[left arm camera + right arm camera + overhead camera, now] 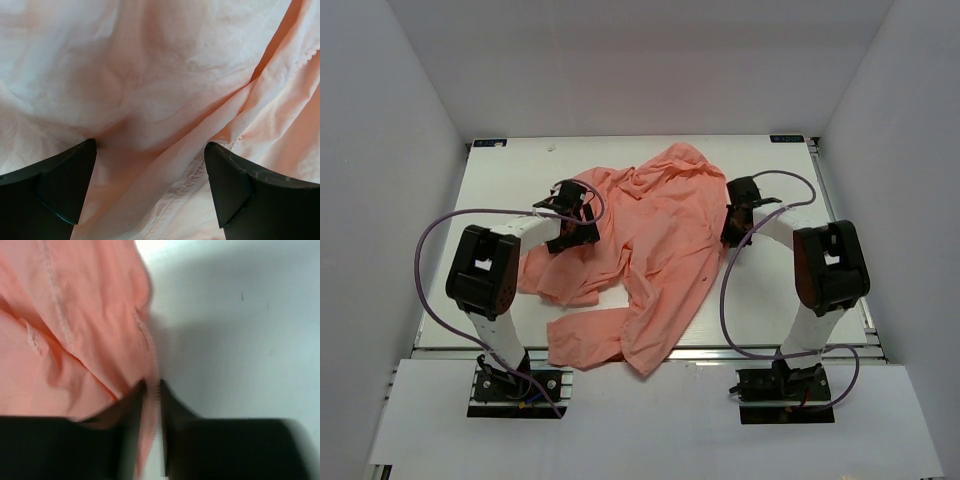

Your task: Zip up the jacket

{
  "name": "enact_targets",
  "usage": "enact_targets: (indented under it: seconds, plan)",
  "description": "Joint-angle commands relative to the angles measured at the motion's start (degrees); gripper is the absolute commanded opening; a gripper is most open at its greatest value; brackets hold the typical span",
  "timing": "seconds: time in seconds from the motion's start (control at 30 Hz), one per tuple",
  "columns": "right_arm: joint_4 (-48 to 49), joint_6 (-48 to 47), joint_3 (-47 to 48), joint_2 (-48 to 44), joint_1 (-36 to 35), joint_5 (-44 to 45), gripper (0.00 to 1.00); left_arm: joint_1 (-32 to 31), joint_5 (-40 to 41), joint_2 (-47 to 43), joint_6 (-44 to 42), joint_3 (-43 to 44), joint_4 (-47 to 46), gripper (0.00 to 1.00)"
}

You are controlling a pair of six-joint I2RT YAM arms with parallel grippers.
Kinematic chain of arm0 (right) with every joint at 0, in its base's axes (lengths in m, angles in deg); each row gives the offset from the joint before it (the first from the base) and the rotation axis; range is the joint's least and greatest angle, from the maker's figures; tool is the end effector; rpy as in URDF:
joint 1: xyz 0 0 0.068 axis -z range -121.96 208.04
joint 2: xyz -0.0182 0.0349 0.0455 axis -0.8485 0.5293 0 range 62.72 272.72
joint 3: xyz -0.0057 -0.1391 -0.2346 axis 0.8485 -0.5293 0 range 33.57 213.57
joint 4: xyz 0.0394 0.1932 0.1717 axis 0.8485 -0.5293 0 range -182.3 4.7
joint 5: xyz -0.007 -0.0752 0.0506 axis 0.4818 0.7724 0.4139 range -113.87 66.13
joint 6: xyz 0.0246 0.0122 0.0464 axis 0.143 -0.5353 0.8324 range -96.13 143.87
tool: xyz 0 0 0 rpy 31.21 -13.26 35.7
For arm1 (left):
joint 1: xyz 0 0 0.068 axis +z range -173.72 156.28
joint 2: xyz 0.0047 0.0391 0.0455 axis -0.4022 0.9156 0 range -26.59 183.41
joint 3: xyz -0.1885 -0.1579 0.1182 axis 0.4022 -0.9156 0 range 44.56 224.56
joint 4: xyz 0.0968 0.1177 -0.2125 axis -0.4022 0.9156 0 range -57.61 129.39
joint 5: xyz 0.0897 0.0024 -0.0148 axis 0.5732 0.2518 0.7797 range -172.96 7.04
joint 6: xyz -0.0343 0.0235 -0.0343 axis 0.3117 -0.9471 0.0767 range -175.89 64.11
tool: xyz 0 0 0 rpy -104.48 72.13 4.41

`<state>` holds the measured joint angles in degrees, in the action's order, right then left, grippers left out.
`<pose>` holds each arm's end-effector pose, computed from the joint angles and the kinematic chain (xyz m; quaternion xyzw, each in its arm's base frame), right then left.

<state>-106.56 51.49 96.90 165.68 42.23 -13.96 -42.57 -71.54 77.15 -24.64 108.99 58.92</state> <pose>0.3473 0.0921 0.1654 0.1208 0.9570 0.0150 0.2635 0.3382 -0.1079 0.1618 -0.1257 0.9651 0.0000 0.2298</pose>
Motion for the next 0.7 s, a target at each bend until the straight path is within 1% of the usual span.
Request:
enact_targets:
  seconds: [0.0, 0.03, 0.07, 0.1, 0.13, 0.2, 0.23, 0.27, 0.3, 0.33, 0.37, 0.43, 0.47, 0.5, 0.53, 0.57, 0.67]
  plan:
    - [-0.2, -0.1, 4.1, 3.6, 1.1, 0.6, 0.08, 0.4, -3.0, 1.6, -0.7, 0.0, 0.2, 0.98]
    - [-0.4, -1.1, 6.9, 5.7, 2.0, 0.7, 0.03, 0.4, -3.7, 1.1, -1.0, 0.0, -0.4, 0.98]
    - [-0.7, -1.6, 8.7, 6.9, 2.5, 0.7, 0.00, 0.4, -4.6, -0.2, -1.3, -0.6, -0.9, 0.98]
    - [-2.0, -2.0, 10.9, 8.4, 3.9, 0.7, 0.00, 0.4, -7.1, -1.0, -1.8, -1.0, -1.5, 0.98]
    - [-2.8, -3.3, 16.2, 11.4, 4.6, 0.6, 0.00, 0.4, -8.6, -1.9, -2.1, -1.7, -3.1, 0.98]
    - [-5.6, -4.4, 22.2, 15.0, 6.8, 0.5, 0.00, 0.4, -11.8, -4.3, -2.7, -3.5, -5.0, 0.98]
    - [-6.6, -4.8, 25.4, 18.8, 7.5, 0.5, 0.00, 0.4, -15.8, -4.9, -2.7, -4.0, -6.6, 0.98]
    - [-7.8, -6.2, 32.5, 20.9, 8.2, 0.3, 0.00, 0.4, -17.1, -6.0, -2.9, -4.5, -7.1, 0.98]
    - [-10.4, -6.8, 36.4, 24.7, 9.2, 0.5, 0.00, 0.4, -18.4, -6.2, -2.8, -4.7, -7.5, 0.98]
    - [-11.0, -7.8, 40.1, 26.7, 9.7, 0.8, 0.00, 0.4, -18.8, -6.5, -2.8, -4.7, -7.6, 0.98]
    - [-11.3, -10.4, 47.6, 28.3, 10.0, 1.1, 0.00, 0.4, -19.1, -6.5, -2.8, -4.7, -7.7, 0.98]
    - [-11.1, -12.4, 54.7, 33.6, 11.2, 1.6, 0.00, 0.4, -18.9, -6.5, -2.8, -4.4, -8.1, 0.98]
    - [-10.8, -14.6, 61.8, 35.1, 11.8, 1.3, 0.00, 0.4, -18.5, -6.1, -2.8, -4.1, -8.1, 0.98]
    - [-10.0, -15.6, 64.4, 36.7, 12.6, 1.3, 0.00, 0.4, -18.0, -5.3, -2.5, -3.7, -8.1, 0.98]
    - [-7.1, -16.3, 66.4, 38.5, 13.1, 1.3, 0.00, 0.4, -17.7, -4.8, -2.5, -2.6, -7.8, 0.98]
    - [-5.3, -18.2, 68.4, 39.0, 13.5, -0.4, 0.00, 0.4, -15.9, -4.2, -2.6, -1.9, -7.5, 0.98]
    - [-1.3, -19.3, 68.7, 37.4, 15.2, -5.8, 0.00, 0.4, -12.9, -1.8, -2.6, 1.7, -5.0, 0.98]
